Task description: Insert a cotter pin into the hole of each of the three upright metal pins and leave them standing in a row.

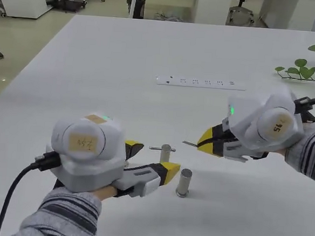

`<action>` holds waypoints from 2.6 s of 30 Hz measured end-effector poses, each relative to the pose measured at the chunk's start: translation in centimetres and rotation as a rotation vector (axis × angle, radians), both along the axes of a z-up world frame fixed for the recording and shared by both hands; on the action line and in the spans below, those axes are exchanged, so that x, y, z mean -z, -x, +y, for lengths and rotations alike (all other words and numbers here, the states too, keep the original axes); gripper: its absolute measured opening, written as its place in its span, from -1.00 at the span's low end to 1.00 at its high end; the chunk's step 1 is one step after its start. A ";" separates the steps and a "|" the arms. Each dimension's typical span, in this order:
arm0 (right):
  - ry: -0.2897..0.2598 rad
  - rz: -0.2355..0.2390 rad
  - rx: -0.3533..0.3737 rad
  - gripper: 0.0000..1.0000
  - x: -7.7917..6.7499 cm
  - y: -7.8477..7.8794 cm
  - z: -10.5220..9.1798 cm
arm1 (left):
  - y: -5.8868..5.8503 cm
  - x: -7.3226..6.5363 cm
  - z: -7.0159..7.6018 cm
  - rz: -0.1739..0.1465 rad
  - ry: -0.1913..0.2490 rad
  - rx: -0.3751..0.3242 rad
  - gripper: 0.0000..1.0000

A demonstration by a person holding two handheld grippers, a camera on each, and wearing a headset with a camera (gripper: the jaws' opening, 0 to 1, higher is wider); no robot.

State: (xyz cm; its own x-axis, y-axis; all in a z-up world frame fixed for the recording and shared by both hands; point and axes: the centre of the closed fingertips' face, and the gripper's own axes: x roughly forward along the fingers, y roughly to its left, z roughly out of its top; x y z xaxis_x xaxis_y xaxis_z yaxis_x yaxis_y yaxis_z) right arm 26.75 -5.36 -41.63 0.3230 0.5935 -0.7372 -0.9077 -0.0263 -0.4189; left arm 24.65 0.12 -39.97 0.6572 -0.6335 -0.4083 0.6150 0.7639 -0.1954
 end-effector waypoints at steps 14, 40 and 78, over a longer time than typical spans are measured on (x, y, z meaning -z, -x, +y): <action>-0.014 -0.025 -0.104 -1.00 -0.2 2.7 1.9 | 0.5 0.2 -1.4 0.071 0.078 0.022 -0.66; -0.036 -0.034 -0.141 -1.00 -0.9 3.5 2.9 | 0.7 -0.1 -2.0 0.153 0.236 0.009 -1.00; 0.006 0.112 -0.161 -1.00 0.7 5.4 1.9 | 3.8 -0.1 -3.3 -0.132 -0.071 0.393 -1.00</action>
